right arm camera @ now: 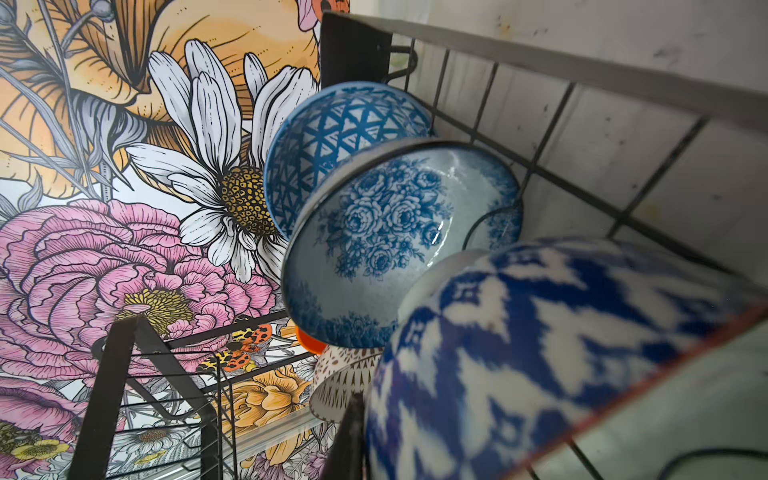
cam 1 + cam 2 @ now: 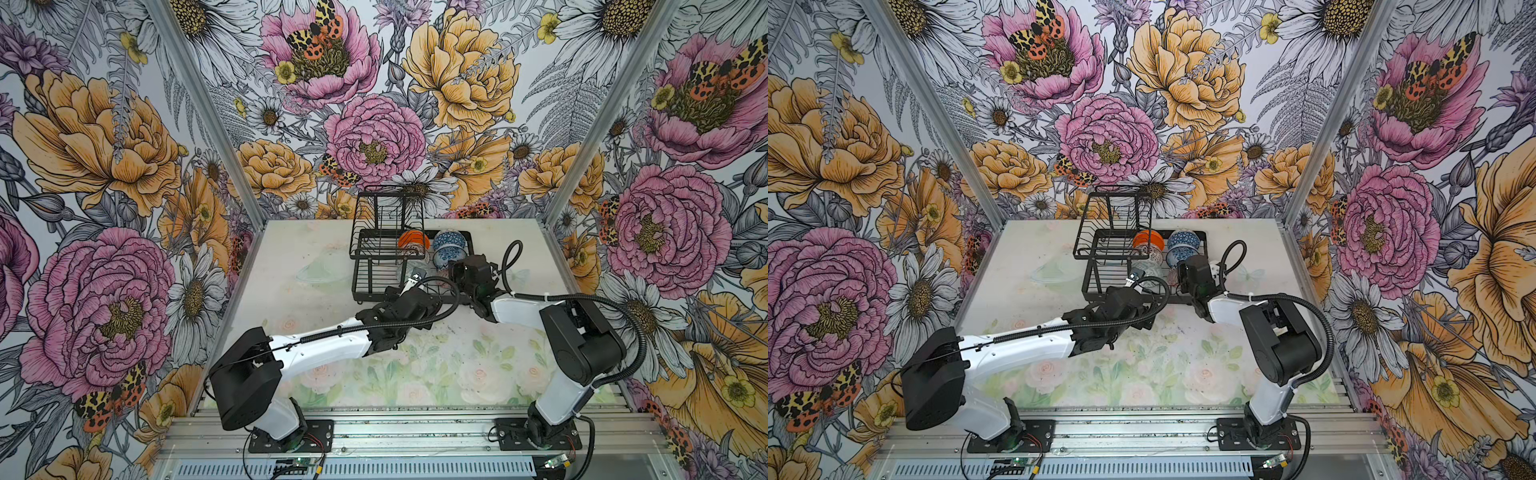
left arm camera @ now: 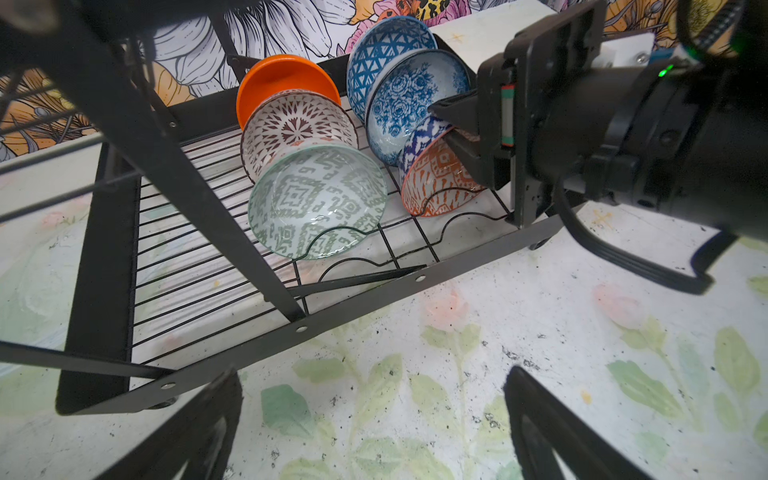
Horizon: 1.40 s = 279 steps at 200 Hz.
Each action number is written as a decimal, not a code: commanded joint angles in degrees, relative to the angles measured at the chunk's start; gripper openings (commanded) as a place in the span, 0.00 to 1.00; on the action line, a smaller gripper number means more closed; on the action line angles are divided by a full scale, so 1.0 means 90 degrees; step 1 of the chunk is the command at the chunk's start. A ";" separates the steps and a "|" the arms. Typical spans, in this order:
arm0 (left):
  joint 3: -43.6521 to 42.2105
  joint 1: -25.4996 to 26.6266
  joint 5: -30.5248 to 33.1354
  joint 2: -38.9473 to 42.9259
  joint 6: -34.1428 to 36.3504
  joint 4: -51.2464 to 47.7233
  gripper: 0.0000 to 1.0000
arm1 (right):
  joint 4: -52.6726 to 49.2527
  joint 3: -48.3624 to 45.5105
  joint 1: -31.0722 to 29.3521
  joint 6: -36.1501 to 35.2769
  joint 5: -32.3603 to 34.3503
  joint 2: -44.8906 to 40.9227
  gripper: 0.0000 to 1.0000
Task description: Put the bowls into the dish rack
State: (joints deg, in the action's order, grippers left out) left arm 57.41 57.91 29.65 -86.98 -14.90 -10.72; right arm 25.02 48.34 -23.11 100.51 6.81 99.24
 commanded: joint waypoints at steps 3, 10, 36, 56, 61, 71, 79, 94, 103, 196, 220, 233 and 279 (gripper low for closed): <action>0.0008 0.0047 0.0192 0.0015 -0.0028 -0.0020 0.99 | -0.0923 -0.0214 -0.0113 0.0317 0.0179 -0.0004 0.14; 0.0008 0.0044 0.0183 -0.0001 -0.0026 -0.0022 0.99 | -0.0919 -0.0224 -0.0108 0.0349 0.0161 0.0011 0.14; 0.0023 0.0037 0.0190 -0.0032 -0.0015 -0.0025 0.99 | -0.0924 -0.0167 -0.0109 0.0379 0.0092 0.0087 0.14; 0.0051 0.0030 0.0195 -0.0057 -0.0015 -0.0029 0.99 | -0.0923 -0.0128 -0.0112 0.0385 0.0067 0.0134 0.15; 0.0056 0.0035 0.0200 -0.0060 -0.0018 -0.0030 0.99 | -0.0922 -0.0127 -0.0114 0.0385 0.0068 0.0135 0.16; 0.0061 0.0030 0.0203 -0.0071 -0.0018 -0.0030 0.98 | -0.0929 -0.0117 -0.0117 0.0385 0.0068 0.0160 0.16; 0.0067 0.0032 0.0219 -0.0072 -0.0025 -0.0035 0.99 | -0.0915 -0.0109 -0.0106 0.0392 0.0063 0.0185 0.17; 0.0076 0.0028 0.0226 -0.0082 -0.0027 -0.0038 0.99 | -0.0915 -0.0076 -0.0083 0.0368 0.0007 0.0247 0.18; 0.0066 0.0026 0.0240 -0.0080 -0.0025 -0.0040 0.99 | -0.0919 -0.0025 -0.0051 0.0330 -0.0056 0.0300 0.18; 0.0086 0.0002 0.0275 -0.0091 -0.0033 -0.0078 0.99 | -0.0914 0.0047 0.0035 0.0286 -0.0108 0.0331 0.27; 0.0096 0.0003 0.0262 -0.0091 -0.0017 -0.0095 0.99 | -0.0898 0.0068 0.0049 0.0232 -0.0139 0.0326 0.29; 0.0094 0.0001 0.0242 -0.0101 -0.0025 -0.0098 0.99 | -0.0890 0.0097 0.0080 0.0196 -0.0201 0.0350 0.31; 0.0076 0.0002 0.0250 -0.0063 -0.0043 -0.0127 0.99 | -0.0848 0.0117 0.0141 0.0130 -0.0245 0.0295 0.40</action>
State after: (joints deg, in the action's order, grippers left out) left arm 57.41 57.91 30.70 -87.26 -14.90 -11.44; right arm 22.52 49.30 -22.41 102.59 5.52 100.22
